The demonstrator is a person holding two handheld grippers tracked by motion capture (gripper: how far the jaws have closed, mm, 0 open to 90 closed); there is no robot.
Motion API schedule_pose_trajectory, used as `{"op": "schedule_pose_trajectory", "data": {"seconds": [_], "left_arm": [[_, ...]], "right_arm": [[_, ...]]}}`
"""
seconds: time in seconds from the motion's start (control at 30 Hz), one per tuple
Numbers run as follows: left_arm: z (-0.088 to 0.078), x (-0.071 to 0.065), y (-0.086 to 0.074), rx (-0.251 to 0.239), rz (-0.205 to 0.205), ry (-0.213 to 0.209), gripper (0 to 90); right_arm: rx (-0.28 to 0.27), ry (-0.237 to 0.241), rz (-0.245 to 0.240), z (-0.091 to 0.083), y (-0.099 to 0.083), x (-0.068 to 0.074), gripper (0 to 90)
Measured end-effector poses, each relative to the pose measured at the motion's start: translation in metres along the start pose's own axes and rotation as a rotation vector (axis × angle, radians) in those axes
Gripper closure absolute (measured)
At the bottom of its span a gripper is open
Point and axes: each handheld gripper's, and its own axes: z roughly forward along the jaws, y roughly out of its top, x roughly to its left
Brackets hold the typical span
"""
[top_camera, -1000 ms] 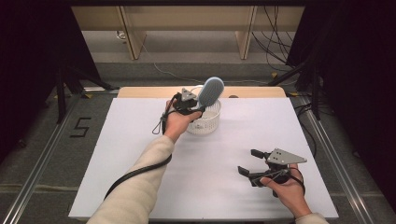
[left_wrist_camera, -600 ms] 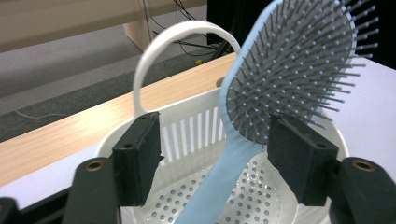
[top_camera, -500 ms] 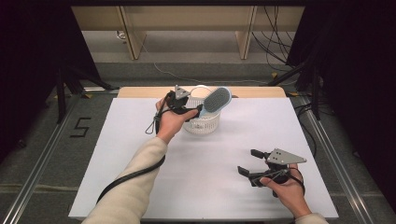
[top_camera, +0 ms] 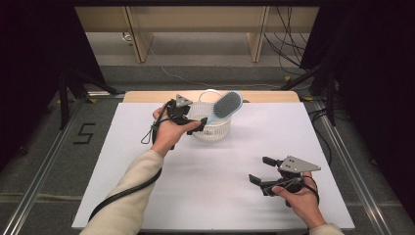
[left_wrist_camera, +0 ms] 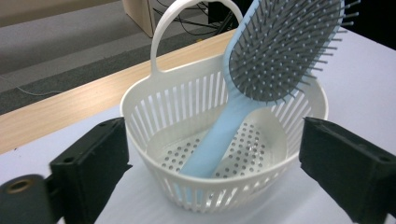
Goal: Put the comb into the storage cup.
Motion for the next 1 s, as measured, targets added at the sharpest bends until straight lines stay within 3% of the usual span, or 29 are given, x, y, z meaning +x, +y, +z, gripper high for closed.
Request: {"op": "schedule_pose_trajectory", "data": {"seconds": [0.2,0.57,0.73,1.0], "left_arm": [[-0.009,0.007,-0.012,0.016,0.000,0.022,0.0],[-0.026,0.021,-0.030,0.015,-0.016,0.044,0.0],[-0.033,0.026,-0.037,0.015,-0.044,0.067,0.5],[-0.042,0.034,-0.049,0.011,-0.092,0.055,3.4]], "right_arm": [[0.000,0.000,0.000,0.000,0.000,0.000,15.1],[0.003,-0.003,0.002,0.001,0.000,0.000,15.2],[0.000,-0.005,0.002,0.000,0.000,0.000,15.2],[0.001,-0.005,0.001,0.000,0.000,0.000,15.1]]}}
